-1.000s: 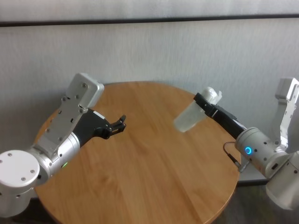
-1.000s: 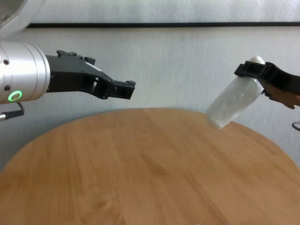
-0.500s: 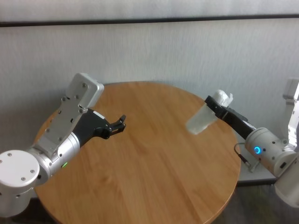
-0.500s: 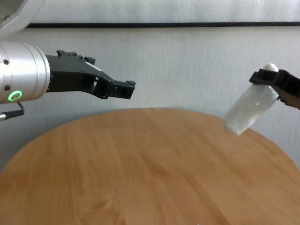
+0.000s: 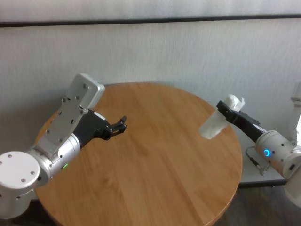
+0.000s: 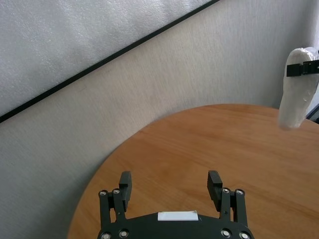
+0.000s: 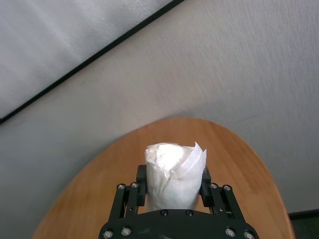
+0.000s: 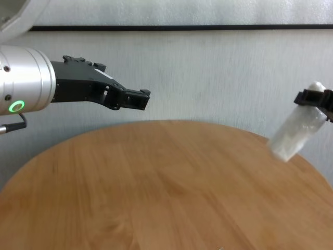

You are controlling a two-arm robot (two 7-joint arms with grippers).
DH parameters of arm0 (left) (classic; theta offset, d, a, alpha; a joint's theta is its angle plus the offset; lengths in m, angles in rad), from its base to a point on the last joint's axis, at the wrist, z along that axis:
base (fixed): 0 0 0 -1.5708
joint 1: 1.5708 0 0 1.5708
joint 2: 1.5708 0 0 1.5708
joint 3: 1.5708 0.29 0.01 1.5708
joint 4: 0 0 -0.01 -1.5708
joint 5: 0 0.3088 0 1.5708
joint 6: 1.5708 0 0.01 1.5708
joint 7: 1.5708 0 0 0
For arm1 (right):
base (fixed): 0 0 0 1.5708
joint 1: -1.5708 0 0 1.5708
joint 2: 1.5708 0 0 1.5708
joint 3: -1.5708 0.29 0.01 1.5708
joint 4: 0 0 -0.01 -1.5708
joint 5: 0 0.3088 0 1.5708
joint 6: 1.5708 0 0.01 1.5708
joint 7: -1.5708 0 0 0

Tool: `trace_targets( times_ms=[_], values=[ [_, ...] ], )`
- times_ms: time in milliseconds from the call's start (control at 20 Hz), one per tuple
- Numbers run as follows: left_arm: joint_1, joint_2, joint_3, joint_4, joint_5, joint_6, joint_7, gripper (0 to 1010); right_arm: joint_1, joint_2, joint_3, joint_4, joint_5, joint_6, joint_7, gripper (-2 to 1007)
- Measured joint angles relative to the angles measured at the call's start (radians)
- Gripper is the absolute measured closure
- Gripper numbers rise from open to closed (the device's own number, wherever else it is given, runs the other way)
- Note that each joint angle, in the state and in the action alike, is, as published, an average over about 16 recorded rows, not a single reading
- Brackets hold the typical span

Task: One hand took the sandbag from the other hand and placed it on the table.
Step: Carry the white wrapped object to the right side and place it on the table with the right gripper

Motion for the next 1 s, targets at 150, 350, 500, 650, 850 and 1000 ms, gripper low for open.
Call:
trace_targets(
  times_ms=[150,350,500,650,850,1000],
  values=[
    [0.000,0.000,0.000,0.000,0.000,0.000,0.000,10,0.002,0.005,0.002,0.009,-0.019,0.011,-0.009,402],
    [0.000,0.000,0.000,0.000,0.000,0.000,0.000,10,0.006,0.011,0.001,0.022,-0.048,0.025,-0.020,402],
    [0.000,0.000,0.000,0.000,0.000,0.000,0.000,10,0.011,0.014,-0.003,0.032,-0.071,0.036,-0.026,402],
    [0.000,0.000,0.000,0.000,0.000,0.000,0.000,10,0.016,0.017,-0.007,0.041,-0.094,0.045,-0.029,402],
    [0.000,0.000,0.000,0.000,0.000,0.000,0.000,10,0.022,0.020,-0.014,0.052,-0.125,0.053,-0.028,402],
    [0.000,0.000,0.000,0.000,0.000,0.000,0.000,10,0.026,0.023,-0.020,0.059,-0.146,0.060,-0.024,402]
  ],
)
